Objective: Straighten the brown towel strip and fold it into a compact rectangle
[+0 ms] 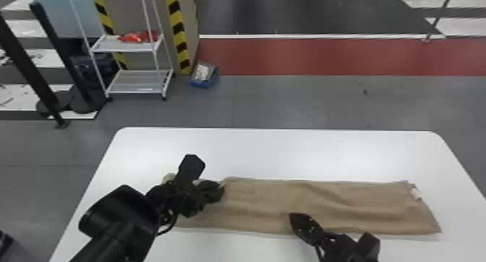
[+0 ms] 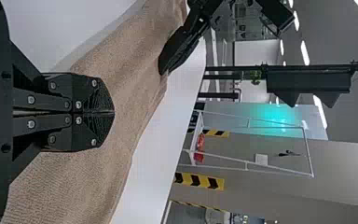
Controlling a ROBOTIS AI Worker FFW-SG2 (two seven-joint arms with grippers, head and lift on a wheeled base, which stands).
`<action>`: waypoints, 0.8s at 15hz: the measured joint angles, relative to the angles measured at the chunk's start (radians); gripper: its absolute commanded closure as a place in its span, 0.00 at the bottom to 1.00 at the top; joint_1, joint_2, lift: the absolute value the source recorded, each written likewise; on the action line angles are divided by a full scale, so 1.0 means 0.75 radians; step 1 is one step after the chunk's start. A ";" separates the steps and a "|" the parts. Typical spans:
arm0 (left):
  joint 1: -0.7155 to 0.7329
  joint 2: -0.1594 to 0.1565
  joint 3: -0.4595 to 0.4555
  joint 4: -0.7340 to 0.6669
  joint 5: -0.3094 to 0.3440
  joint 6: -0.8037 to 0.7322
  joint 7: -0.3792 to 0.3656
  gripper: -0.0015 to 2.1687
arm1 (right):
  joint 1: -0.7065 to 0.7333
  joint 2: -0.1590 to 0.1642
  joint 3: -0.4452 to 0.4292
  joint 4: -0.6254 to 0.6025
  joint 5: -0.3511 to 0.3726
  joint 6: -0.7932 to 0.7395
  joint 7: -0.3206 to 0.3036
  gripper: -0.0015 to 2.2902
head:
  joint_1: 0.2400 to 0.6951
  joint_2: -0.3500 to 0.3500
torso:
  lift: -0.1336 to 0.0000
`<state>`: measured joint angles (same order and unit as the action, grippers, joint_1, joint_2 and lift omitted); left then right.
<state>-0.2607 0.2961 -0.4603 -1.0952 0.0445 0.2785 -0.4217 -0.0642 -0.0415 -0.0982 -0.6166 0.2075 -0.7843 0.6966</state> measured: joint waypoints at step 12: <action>0.000 0.000 0.019 -0.012 0.023 -0.001 0.031 0.46 | -0.017 0.000 0.012 -0.001 0.067 0.223 -0.070 0.85 | 1.00 0.54 | 1.00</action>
<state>-0.2608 0.2960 -0.4464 -1.1042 0.0614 0.2776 -0.3984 -0.0770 -0.0413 -0.0890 -0.6174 0.2576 -0.6170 0.6441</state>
